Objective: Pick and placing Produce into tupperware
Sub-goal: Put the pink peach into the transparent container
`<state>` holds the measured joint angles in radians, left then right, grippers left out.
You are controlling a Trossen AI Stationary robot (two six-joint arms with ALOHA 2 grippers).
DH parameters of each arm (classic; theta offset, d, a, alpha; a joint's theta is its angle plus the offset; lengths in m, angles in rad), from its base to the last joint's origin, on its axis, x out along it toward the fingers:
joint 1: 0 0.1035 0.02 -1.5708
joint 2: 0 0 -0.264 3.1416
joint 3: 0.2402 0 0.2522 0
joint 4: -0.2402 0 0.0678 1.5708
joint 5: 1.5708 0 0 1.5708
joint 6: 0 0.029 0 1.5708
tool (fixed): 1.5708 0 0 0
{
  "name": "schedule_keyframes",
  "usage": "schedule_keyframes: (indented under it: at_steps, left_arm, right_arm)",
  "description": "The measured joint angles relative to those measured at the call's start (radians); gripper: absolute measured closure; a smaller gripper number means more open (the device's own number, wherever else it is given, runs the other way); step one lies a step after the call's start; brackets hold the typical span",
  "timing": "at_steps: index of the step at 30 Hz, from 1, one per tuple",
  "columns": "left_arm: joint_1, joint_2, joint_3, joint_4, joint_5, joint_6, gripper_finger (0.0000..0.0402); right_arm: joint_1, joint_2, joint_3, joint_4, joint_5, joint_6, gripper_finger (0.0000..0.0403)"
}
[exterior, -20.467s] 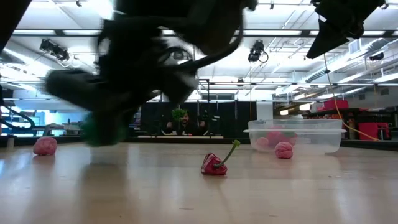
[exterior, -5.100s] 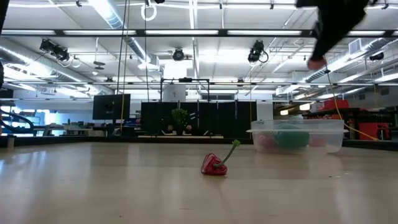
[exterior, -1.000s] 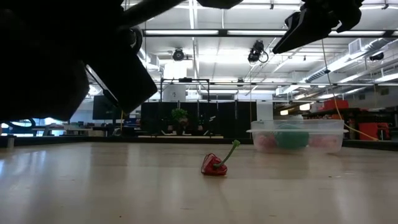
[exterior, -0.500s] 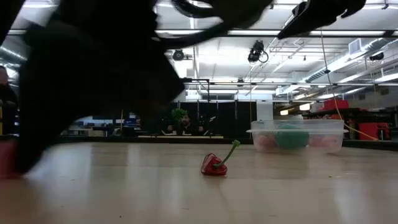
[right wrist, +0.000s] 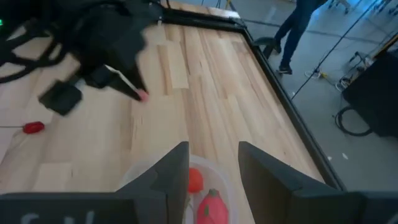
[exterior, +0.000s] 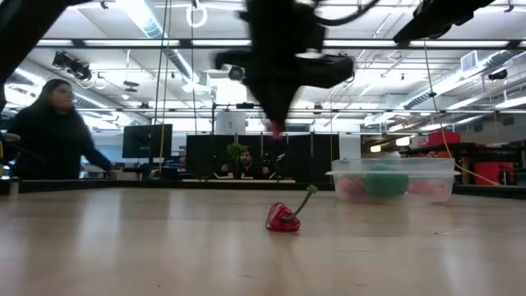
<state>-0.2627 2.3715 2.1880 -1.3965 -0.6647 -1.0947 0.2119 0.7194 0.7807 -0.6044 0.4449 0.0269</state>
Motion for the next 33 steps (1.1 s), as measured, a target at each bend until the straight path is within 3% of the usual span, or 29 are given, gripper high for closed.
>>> schedule_keyframes:
  at_steps: [6, 10, 14, 21, 29, 33]
  left_arm:
    - [0.116, 0.004, -0.004, 0.537, -0.024, 0.434, 0.0353]
    - [0.155, 0.014, -0.008, 0.795, 0.019, 0.622, 0.0354]
    - [0.188, 0.015, -0.007, 0.882, 0.144, 0.635, 0.0341]
    - [0.219, 0.018, -0.103, 0.952, 0.16, 0.587, 0.0345]
    - [0.219, 0.021, -0.258, 1.211, 0.211, 0.582, 0.034]
    - [0.217, 0.021, -0.266, 1.206, 0.264, 0.57, 0.0339]
  right_arm:
    - [0.0, -0.002, 0.0, -0.053, 0.0, 0.022, 0.0257]
    - [0.0, -0.002, 0.0, -0.077, -0.001, 0.041, 0.0257]
    - [0.0, 0.001, 0.0, -0.1, 0.0, 0.076, 0.0257]
    - [0.0, 0.008, -0.004, -0.107, -0.001, 0.149, 0.0257]
    - [0.0, 0.016, -0.023, -0.107, -0.001, 0.183, 0.0257]
    - [0.0, 0.022, -0.023, -0.106, -0.001, 0.188, 0.0257]
